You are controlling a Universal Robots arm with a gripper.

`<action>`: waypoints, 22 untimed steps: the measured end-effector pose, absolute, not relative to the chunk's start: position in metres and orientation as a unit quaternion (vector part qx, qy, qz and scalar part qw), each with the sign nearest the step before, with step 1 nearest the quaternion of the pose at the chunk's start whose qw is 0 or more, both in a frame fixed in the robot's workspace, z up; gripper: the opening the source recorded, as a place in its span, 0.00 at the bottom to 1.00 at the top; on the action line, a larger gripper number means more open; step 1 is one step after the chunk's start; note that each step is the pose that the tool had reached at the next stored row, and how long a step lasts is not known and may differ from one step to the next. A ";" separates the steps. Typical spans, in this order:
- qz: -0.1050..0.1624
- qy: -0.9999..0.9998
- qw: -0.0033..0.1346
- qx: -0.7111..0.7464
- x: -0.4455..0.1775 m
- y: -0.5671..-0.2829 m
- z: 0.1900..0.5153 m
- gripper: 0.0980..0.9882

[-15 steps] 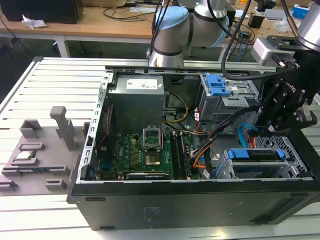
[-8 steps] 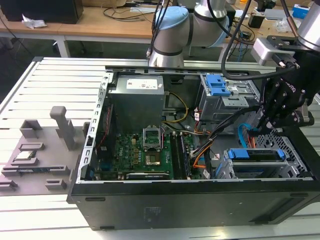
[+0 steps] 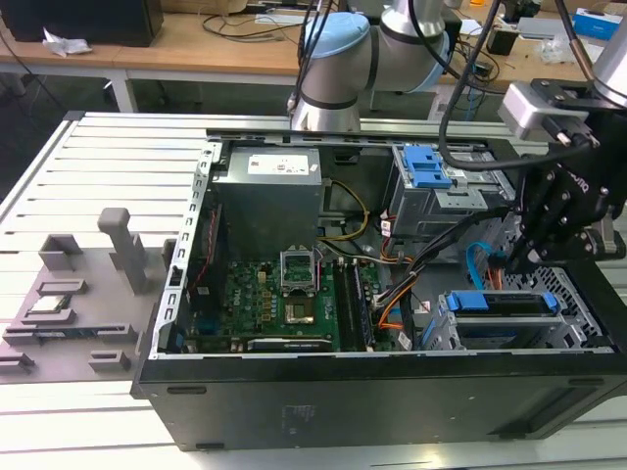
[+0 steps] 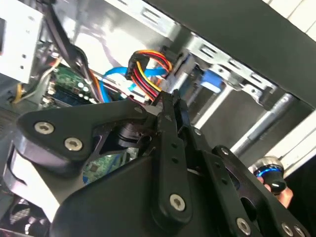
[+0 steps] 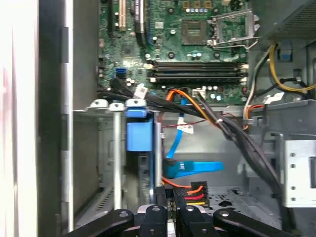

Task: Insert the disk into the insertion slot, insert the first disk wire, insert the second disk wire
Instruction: 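Insert the first disk wire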

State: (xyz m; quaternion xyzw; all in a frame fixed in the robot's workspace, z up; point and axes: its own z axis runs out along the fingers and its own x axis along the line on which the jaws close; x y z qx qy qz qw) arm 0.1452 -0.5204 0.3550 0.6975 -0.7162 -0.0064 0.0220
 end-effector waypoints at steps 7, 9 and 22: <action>-0.004 -0.716 0.024 0.697 0.148 -0.530 0.347 0.08; -0.004 -0.716 0.025 0.697 0.149 -0.530 0.346 0.08; -0.004 -0.716 0.025 0.697 0.153 -0.532 0.338 0.08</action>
